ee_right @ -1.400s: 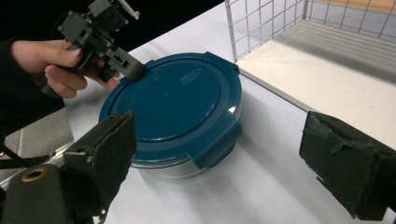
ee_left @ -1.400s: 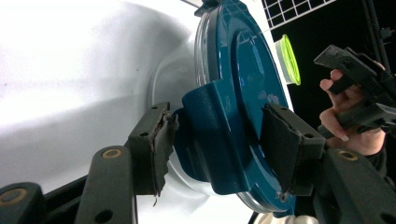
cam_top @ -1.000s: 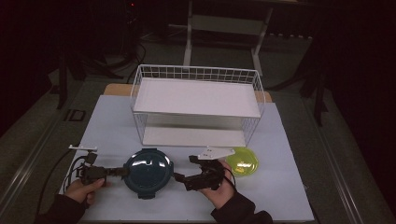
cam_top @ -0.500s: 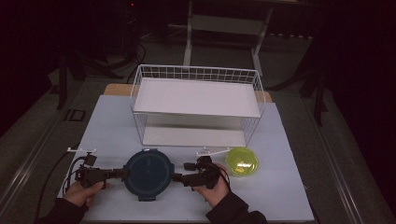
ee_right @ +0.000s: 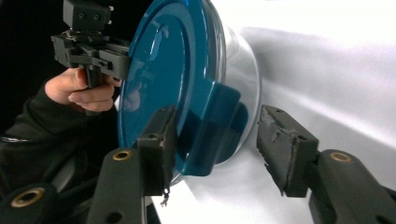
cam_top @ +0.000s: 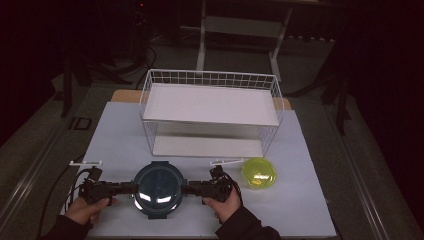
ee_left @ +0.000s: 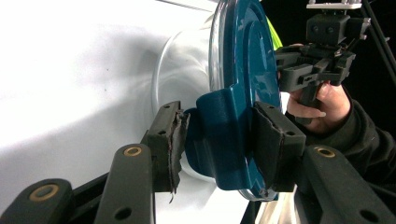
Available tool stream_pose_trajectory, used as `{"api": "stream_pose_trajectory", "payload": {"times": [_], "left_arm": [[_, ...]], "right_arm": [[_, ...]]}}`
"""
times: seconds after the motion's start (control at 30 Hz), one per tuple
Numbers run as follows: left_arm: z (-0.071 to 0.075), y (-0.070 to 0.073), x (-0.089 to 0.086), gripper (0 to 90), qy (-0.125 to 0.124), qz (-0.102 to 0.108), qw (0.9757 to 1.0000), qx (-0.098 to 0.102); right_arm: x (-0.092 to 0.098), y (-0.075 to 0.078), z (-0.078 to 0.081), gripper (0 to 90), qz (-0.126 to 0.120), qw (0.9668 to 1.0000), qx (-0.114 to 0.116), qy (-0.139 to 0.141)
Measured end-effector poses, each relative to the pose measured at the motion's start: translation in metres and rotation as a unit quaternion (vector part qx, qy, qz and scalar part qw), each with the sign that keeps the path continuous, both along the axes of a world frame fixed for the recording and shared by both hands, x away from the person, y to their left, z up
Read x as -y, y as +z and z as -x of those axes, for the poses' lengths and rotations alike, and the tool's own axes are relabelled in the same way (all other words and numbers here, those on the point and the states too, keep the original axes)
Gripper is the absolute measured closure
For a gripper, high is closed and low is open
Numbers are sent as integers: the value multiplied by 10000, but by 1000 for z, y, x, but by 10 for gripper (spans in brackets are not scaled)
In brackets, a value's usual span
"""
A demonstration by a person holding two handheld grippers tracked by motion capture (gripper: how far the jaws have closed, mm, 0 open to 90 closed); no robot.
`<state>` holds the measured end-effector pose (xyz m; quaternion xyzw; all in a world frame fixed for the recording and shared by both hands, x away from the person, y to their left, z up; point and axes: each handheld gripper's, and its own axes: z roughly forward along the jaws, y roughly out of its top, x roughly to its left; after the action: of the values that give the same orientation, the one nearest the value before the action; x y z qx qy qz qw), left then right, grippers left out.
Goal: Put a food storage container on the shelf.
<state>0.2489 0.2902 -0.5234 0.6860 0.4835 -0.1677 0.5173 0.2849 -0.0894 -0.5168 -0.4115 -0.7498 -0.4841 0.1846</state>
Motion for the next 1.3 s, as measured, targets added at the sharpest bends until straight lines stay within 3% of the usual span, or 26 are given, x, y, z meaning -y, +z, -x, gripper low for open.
{"api": "stream_pose_trajectory", "payload": {"times": [0.23,0.53,0.7,1.1,1.3], "left_arm": [[3,4,4,550,20,-65,10000,40],[12,8,6,549,151,-148,9998,-68],[18,16,12,552,233,-379,9990,-59],[23,24,17,562,309,-404,9987,-62],[20,32,20,564,292,-375,9989,18]], "right_arm": [[-4,-3,2,529,-6,9999,-158,19],[-4,-3,7,543,-92,9998,-120,-92],[-4,-2,8,551,-121,9996,-176,-166],[-1,0,12,557,-118,9997,-161,-136],[2,9,8,558,-141,9997,-112,-142]]}}
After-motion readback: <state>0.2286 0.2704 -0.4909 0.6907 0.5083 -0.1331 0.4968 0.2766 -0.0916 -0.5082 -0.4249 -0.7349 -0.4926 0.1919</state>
